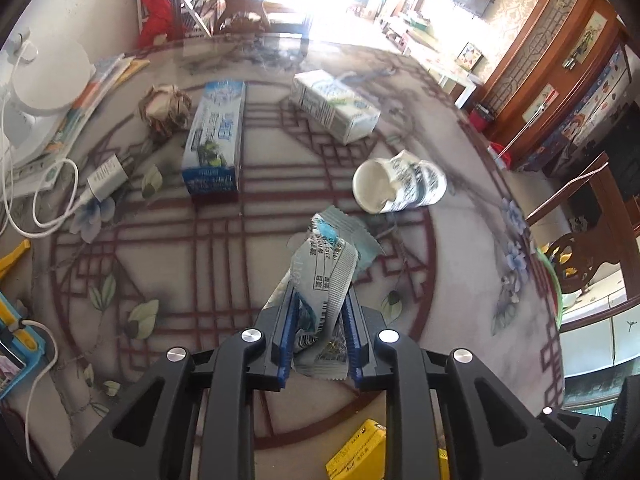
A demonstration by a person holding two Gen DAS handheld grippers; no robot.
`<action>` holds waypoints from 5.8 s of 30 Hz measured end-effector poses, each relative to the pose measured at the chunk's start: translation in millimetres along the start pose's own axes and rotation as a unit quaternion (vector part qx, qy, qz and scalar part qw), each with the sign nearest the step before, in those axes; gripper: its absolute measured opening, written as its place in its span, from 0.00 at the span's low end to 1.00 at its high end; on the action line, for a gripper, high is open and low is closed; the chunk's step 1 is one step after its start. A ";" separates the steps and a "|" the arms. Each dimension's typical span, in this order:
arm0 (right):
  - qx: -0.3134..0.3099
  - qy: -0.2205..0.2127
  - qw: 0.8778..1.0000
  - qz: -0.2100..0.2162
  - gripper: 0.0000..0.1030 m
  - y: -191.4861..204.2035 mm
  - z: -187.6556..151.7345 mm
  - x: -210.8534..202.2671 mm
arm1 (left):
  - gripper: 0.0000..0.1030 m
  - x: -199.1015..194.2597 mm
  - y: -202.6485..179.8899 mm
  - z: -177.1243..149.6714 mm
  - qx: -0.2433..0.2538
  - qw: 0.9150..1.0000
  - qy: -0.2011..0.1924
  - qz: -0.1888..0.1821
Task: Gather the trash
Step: 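Lift the iced tea carton with the right gripper while the left lifts the wrapper toward the bucket, then open the right gripper over the bucket dropping the carton while the left releases the wrapper, then move both open grippers back over the table, then grasp the blue toothpaste box with the left gripper while the right grasps the white paper cup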
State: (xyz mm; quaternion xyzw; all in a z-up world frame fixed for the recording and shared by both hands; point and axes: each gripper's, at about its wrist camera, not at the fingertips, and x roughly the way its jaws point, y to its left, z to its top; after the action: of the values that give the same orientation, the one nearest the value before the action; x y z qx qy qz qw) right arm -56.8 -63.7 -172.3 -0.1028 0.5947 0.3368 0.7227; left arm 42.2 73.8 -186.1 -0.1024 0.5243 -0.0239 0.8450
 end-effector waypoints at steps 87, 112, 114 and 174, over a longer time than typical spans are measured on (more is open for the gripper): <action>0.412 -0.181 0.879 -0.160 0.60 -272.4 -142.3 -151.2 | 0.24 8.6 -253.8 4.4 0.177 0.972 0.031 -0.152; 0.484 -0.182 0.823 -0.234 0.74 -322.4 -206.2 -176.5 | 0.26 70.7 -399.7 -2.4 0.281 0.937 0.076 -0.194; 0.491 -0.182 0.819 -0.236 0.75 -322.6 -212.4 -178.9 | 0.33 71.6 -409.6 -3.9 0.288 0.934 0.075 -0.196; 0.291 -0.125 0.947 -0.056 0.81 -168.3 105.7 -31.4 | 0.43 64.6 71.5 85.2 -0.077 0.997 -0.025 0.017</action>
State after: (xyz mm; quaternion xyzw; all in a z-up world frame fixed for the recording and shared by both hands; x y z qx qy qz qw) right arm 127.1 -143.7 -156.9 0.1217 0.5654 0.1183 0.8071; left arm 142.3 146.8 -220.6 -0.1591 0.5050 0.0339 0.8476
